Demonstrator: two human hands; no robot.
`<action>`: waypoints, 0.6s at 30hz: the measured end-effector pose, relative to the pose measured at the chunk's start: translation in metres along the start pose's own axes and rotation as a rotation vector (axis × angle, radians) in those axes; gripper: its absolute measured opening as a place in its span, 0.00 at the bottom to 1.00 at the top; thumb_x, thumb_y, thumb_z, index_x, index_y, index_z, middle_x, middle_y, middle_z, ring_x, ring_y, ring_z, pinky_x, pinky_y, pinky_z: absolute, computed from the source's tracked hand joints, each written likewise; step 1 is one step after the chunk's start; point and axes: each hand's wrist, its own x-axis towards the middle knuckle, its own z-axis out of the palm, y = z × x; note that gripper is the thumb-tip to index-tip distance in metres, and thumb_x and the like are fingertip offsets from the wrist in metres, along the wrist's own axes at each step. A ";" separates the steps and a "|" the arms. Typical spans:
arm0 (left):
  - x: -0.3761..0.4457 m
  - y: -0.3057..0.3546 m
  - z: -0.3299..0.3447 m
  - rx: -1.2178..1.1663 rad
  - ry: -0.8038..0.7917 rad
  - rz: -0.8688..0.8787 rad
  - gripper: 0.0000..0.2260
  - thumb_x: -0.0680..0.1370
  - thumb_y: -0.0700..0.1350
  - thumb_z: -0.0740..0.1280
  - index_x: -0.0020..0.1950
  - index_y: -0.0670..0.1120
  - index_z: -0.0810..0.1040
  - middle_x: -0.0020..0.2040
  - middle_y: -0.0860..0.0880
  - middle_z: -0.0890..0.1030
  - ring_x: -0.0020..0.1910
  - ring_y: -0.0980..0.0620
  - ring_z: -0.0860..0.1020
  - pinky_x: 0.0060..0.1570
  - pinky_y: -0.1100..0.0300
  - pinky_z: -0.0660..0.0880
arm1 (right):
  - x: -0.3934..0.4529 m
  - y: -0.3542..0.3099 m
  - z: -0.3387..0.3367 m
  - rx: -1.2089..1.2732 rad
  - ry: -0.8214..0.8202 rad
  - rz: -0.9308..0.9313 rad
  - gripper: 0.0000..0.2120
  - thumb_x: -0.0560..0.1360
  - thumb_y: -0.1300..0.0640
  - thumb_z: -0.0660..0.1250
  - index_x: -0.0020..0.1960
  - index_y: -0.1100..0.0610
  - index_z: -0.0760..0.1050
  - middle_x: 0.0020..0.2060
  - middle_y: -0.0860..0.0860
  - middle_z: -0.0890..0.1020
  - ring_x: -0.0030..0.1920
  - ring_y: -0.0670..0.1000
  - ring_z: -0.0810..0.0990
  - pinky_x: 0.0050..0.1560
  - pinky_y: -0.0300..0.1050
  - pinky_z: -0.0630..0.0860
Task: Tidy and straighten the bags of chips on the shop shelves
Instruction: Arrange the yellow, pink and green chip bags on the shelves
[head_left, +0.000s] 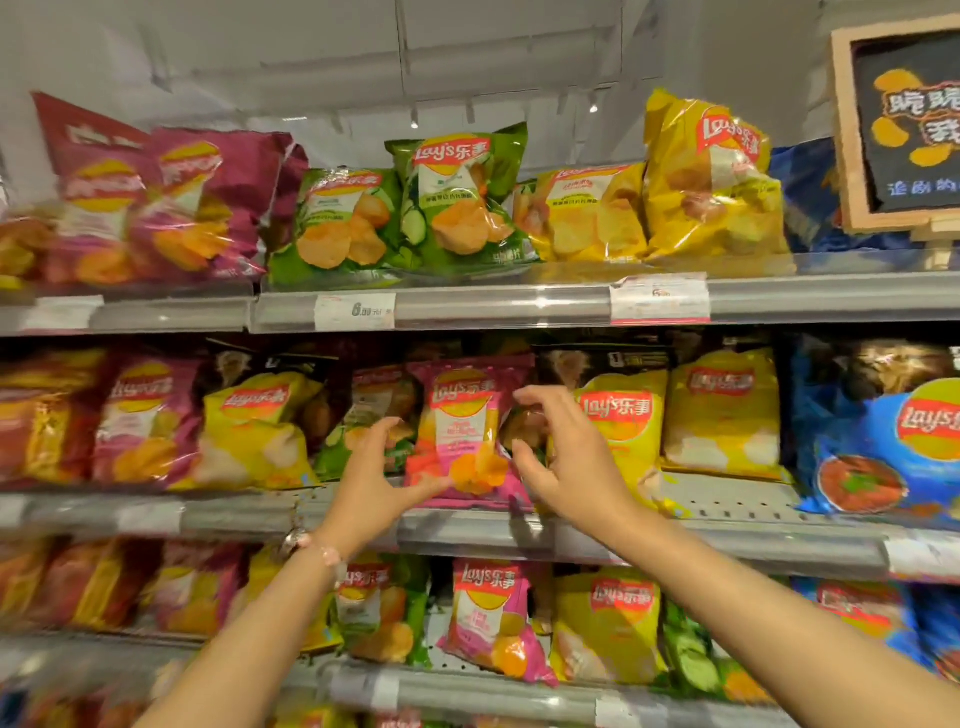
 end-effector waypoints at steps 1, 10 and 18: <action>0.001 -0.007 0.004 -0.036 -0.006 -0.026 0.48 0.58 0.66 0.74 0.72 0.49 0.63 0.67 0.51 0.71 0.64 0.53 0.71 0.62 0.55 0.70 | -0.001 0.004 0.014 0.009 -0.028 0.069 0.22 0.73 0.59 0.67 0.66 0.60 0.69 0.59 0.53 0.73 0.59 0.51 0.74 0.57 0.39 0.70; 0.026 -0.039 0.016 -0.154 -0.194 -0.032 0.38 0.69 0.49 0.77 0.75 0.55 0.61 0.58 0.59 0.74 0.57 0.55 0.78 0.55 0.64 0.75 | 0.014 0.032 0.092 0.215 -0.028 0.651 0.48 0.68 0.51 0.76 0.77 0.59 0.49 0.73 0.56 0.65 0.72 0.55 0.65 0.70 0.49 0.64; 0.034 -0.051 0.011 -0.168 -0.292 0.001 0.29 0.72 0.48 0.75 0.70 0.52 0.68 0.51 0.60 0.77 0.42 0.67 0.76 0.42 0.75 0.72 | 0.025 0.044 0.100 0.305 -0.052 0.827 0.35 0.69 0.57 0.76 0.71 0.61 0.64 0.62 0.55 0.77 0.60 0.53 0.77 0.60 0.46 0.73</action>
